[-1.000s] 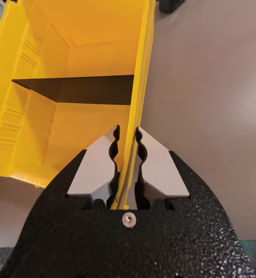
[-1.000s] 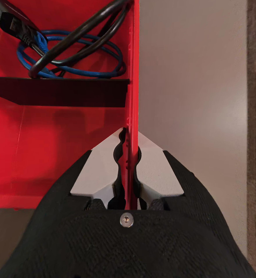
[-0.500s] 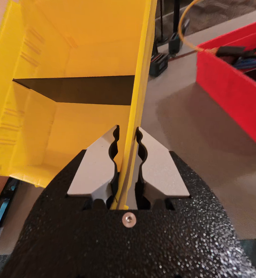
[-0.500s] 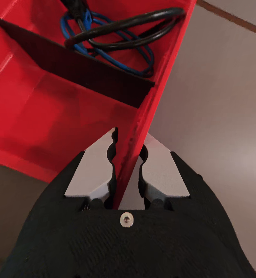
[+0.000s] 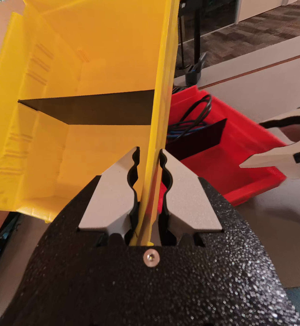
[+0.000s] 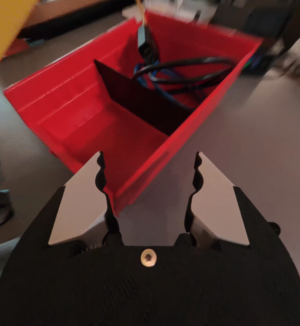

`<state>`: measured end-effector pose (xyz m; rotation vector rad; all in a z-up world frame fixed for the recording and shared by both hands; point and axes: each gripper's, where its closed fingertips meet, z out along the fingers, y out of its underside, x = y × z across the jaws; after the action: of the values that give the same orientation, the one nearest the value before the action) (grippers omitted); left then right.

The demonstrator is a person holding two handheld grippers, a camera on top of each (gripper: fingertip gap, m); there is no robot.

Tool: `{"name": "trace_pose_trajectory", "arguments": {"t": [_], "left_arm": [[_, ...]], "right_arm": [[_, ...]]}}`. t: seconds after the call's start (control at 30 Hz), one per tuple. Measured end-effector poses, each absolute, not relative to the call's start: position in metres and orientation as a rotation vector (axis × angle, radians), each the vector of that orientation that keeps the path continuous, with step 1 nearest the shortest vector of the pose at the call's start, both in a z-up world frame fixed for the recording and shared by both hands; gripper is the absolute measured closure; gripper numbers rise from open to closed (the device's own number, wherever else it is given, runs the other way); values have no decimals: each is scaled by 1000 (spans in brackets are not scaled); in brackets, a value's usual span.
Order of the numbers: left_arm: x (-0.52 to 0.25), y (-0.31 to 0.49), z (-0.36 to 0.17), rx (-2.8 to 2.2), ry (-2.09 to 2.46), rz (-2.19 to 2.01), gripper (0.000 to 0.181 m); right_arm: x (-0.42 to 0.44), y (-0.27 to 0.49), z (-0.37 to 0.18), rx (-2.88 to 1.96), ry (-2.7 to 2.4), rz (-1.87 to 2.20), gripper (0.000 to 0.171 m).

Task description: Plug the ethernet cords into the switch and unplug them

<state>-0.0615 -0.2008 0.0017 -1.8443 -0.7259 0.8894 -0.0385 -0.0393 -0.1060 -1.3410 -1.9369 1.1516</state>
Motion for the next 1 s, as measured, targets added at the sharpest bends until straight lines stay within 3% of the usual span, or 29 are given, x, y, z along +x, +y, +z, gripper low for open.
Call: {"name": "trace_pose_trajectory", "arguments": {"t": [0.17,0.37,0.67,1.0], "left_arm": [[-38,-166,28,-1826,-583,832,161],[7,-58,41,-1847,-265,677,161],[92,107,-12,-2002,142,292,160],[82,178,-102,-2203,179,264,159]], "right_arm": [[-12,22,-28,-1085,-1526,1284,69],[61,205,24,-1202,-1023,1104,78],[182,379,-33,-1376,-587,748,78],[182,391,-46,-1445,-503,912,74]]}}
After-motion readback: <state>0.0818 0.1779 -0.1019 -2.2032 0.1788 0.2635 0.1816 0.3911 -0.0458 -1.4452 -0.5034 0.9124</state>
